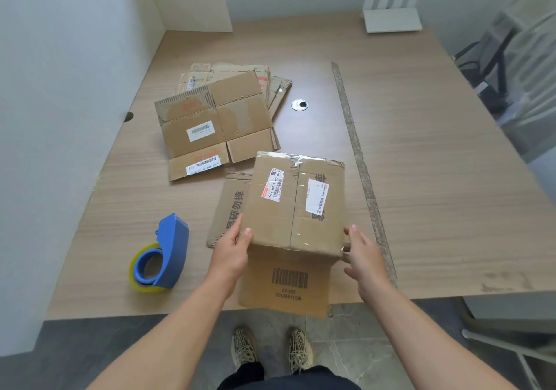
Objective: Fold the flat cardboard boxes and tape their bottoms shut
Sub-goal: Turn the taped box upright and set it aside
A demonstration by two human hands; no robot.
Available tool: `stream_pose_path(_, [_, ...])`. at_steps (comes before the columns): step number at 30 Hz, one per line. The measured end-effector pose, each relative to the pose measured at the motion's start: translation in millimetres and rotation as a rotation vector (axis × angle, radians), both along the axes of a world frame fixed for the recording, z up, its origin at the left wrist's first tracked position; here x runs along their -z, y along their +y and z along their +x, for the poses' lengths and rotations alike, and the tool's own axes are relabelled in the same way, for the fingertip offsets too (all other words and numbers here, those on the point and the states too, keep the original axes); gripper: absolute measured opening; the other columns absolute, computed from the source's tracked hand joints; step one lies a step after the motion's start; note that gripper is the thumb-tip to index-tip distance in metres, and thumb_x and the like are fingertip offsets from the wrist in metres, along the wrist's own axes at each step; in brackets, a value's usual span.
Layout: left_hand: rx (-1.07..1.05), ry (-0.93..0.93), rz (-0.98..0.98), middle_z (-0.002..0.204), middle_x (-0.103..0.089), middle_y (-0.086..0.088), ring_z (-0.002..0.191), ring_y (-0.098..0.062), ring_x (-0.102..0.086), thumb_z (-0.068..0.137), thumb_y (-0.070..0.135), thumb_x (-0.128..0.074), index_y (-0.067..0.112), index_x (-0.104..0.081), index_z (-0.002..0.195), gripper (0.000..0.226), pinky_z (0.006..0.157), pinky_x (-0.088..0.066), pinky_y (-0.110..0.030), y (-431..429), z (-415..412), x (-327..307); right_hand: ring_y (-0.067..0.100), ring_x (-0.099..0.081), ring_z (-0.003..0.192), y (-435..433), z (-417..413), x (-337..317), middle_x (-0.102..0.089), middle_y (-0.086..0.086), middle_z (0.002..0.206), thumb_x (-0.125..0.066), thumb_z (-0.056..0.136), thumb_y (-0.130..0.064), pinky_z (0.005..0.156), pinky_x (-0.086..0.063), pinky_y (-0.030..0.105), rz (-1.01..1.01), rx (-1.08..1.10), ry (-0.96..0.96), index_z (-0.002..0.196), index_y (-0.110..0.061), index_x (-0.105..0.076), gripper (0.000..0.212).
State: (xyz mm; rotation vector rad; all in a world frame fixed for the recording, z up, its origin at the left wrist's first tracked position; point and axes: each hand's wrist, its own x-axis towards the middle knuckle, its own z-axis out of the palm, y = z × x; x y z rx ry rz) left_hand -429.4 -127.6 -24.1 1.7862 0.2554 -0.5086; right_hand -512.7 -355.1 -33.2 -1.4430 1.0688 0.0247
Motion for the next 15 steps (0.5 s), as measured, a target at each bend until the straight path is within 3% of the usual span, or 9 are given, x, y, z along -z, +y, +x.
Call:
stream_pose_path(2, [0.039,-0.022,0.0,0.146,-0.05,0.011,0.135,-0.013,-0.045,0.103,0.026,-0.05,0.03,-0.043,0.148,0.045,0.114,-0.037,-0.044,5.6,6.2,-6.1,0.019,-0.067,0.091,-9.7,-1.5,-0.1,-0.069,-0.004,0.099,-0.039,0.102,-0.05,0.087,-0.051,0.043,-0.039,-0.066,0.01,0.09,-0.032,-0.063,0.032])
stream_pose_path(5, [0.105,-0.106,0.085,0.139,-0.055,0.014,0.131,-0.01,-0.048,0.102,0.026,-0.051,0.032,-0.052,0.141,0.039,0.114,-0.038,-0.041,12.9,13.9,-17.0,0.022,-0.059,0.103,-28.9,7.0,-4.7,-0.064,0.004,0.113,-0.041,0.102,-0.043,0.09,-0.047,0.041,-0.286,-0.12,-0.01,0.104,-0.026,-0.065,0.03])
stream_pose_path(7, [0.136,-0.161,0.151,0.137,-0.057,0.014,0.13,-0.01,-0.049,0.102,0.029,-0.051,0.034,-0.054,0.139,0.037,0.113,-0.038,-0.039,15.7,18.0,-24.5,0.026,-0.052,0.121,-40.9,17.0,-14.0,-0.055,0.011,0.131,-0.046,0.101,-0.04,0.106,-0.04,0.039,-0.389,-0.095,-0.067,0.128,-0.016,-0.061,0.039])
stream_pose_path(9, [0.148,-0.219,0.172,0.135,-0.059,0.015,0.13,-0.009,-0.05,0.102,0.028,-0.051,0.034,-0.056,0.137,0.036,0.112,-0.038,-0.034,17.4,22.5,-32.4,0.022,-0.043,0.134,-51.1,27.9,-24.7,-0.045,0.008,0.144,-0.051,0.1,-0.04,0.113,-0.03,0.031,-0.408,-0.104,-0.134,0.144,-0.016,-0.048,0.05])
stream_pose_path(12, [0.232,-0.33,0.198,0.131,-0.06,0.021,0.129,-0.003,-0.05,0.102,0.026,-0.052,0.042,-0.058,0.132,0.034,0.111,-0.038,-0.029,17.6,27.8,-45.5,0.014,-0.051,0.123,-60.3,45.5,-35.1,-0.055,-0.008,0.128,-0.053,0.097,-0.048,0.104,-0.037,0.032,-0.34,-0.243,-0.184,0.146,-0.028,-0.046,0.053])
stream_pose_path(15, [0.248,-0.413,0.166,0.118,-0.062,0.034,0.121,0.006,-0.054,0.099,0.029,-0.058,0.059,-0.061,0.114,0.034,0.104,-0.043,-0.022,13.7,29.4,-55.5,0.006,-0.052,0.109,-59.1,59.0,-44.0,-0.056,-0.021,0.111,-0.053,0.096,-0.053,0.096,-0.039,0.03,-0.358,-0.42,-0.197,0.139,-0.04,-0.052,0.045])
